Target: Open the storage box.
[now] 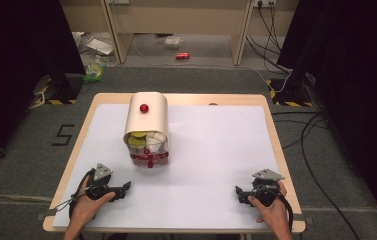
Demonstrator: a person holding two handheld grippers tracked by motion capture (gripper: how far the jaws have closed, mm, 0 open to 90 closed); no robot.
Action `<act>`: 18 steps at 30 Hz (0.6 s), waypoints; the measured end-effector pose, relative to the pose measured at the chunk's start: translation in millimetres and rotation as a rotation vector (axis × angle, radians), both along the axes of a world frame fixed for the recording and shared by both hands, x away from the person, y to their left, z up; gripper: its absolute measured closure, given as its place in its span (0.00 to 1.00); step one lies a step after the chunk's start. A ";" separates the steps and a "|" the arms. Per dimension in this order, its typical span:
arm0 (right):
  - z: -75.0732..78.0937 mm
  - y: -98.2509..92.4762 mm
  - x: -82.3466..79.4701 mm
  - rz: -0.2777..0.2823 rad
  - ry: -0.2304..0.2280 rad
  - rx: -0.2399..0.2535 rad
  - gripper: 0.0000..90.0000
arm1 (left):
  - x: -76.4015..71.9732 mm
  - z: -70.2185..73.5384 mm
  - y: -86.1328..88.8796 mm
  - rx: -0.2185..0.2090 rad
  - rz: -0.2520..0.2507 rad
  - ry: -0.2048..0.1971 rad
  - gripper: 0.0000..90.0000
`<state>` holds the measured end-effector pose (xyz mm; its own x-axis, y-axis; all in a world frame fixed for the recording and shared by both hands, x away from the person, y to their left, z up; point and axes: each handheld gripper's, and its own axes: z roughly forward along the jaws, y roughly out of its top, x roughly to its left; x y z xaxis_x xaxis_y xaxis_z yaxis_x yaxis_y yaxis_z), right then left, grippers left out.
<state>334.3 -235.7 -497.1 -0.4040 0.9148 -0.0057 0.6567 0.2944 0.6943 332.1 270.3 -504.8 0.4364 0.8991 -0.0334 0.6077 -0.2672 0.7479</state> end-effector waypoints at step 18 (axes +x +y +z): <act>0.0 0.2 0.0 -0.001 0.001 -0.001 0.00 | -2.8 2.1 0.8 -0.009 -0.001 -0.015 0.17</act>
